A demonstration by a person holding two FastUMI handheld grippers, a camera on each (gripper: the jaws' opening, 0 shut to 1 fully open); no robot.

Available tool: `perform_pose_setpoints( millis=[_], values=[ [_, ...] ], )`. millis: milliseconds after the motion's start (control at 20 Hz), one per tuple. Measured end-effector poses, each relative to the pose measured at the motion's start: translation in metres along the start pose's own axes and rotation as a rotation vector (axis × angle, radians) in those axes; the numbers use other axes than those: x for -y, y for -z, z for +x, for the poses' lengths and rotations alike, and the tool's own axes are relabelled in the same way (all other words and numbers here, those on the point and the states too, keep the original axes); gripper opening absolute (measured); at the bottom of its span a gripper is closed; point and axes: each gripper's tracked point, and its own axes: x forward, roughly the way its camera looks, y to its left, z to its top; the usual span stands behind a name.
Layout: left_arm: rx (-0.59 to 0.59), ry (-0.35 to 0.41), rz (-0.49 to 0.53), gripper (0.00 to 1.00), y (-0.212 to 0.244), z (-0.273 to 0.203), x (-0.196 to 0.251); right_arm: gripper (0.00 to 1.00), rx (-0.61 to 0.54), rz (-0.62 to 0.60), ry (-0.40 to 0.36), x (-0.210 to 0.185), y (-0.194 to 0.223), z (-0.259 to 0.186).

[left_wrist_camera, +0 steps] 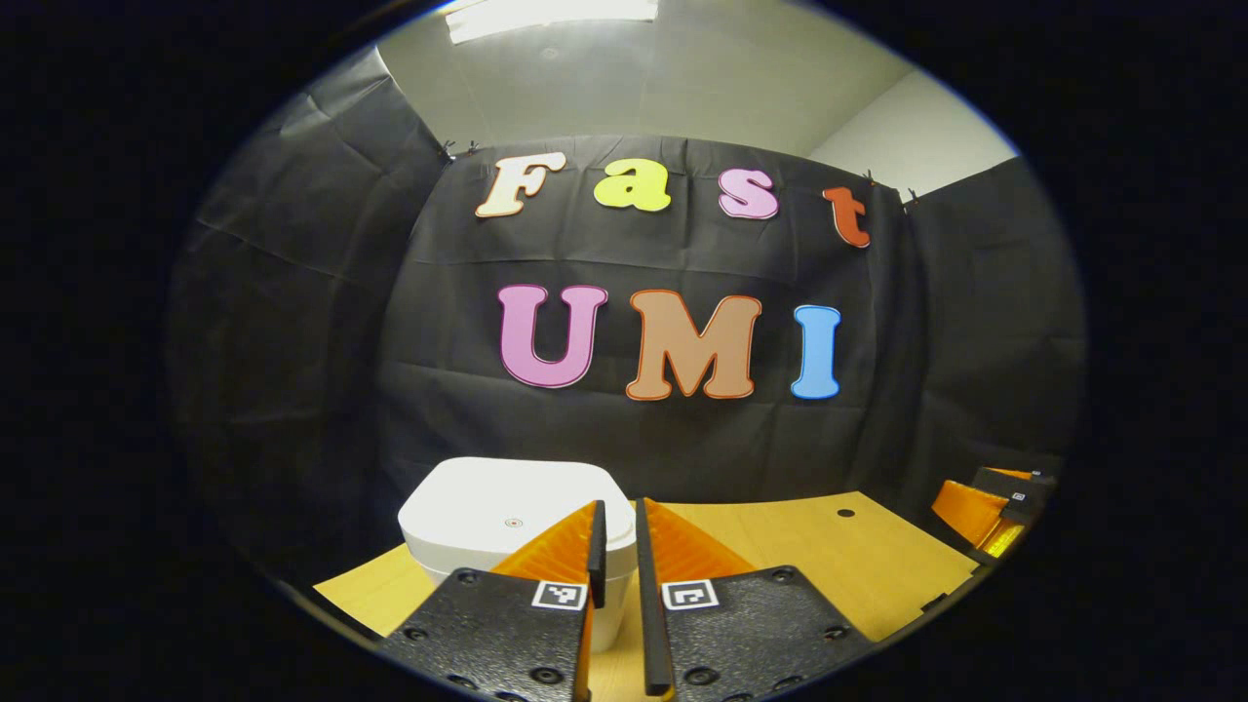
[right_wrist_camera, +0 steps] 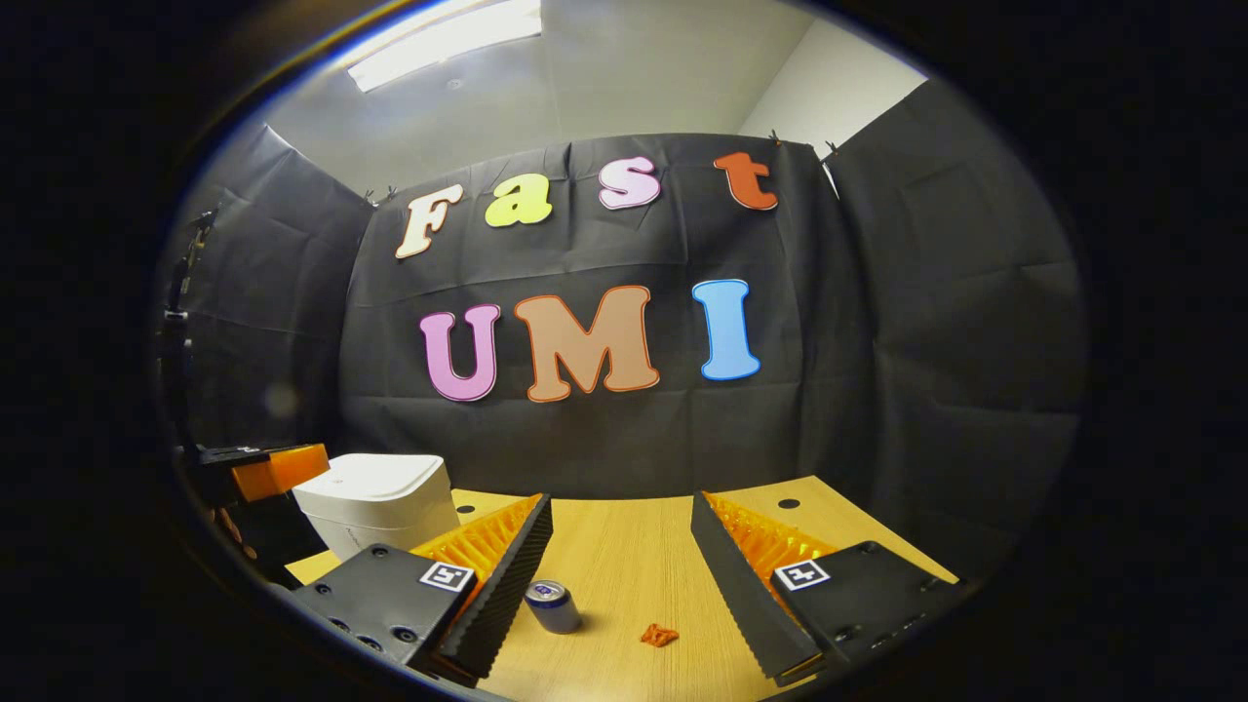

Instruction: Press the lid of the desktop garbage bin to open it, pick up the crumpled paper on the desktop and throw it into the bin, then pick up the pop can on the desktop and drop it into the bin, and finally close the garbage bin lid.

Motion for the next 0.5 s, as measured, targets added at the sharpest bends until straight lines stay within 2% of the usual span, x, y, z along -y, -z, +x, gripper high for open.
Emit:
perform_pose_setpoints(
  millis=[50, 100, 150, 300, 500],
  values=[
    [0.008, -0.013, 0.012, 0.10, -0.002, 0.003, -0.005, 0.95, -0.001, 0.001, -0.001, -0.002, 0.000, 0.000],
    [0.015, -0.024, 0.023, 0.01, -0.002, 0.005, -0.008, 0.95, -0.001, 0.000, 0.000, -0.004, 0.000, 0.000],
    [0.020, -0.036, 0.034, 0.00, -0.003, 0.008, -0.012, 0.95, -0.001, -0.002, 0.001, -0.005, 0.001, 0.000],
    [0.031, -0.031, 0.043, 0.00, -0.003, 0.019, -0.018, 0.96, -0.003, -0.012, 0.003, -0.009, 0.002, -0.001],
    [0.018, -0.062, 0.093, 0.00, 0.010, 0.034, -0.038, 0.95, -0.013, -0.019, 0.018, -0.012, 0.005, -0.001]
  ],
)
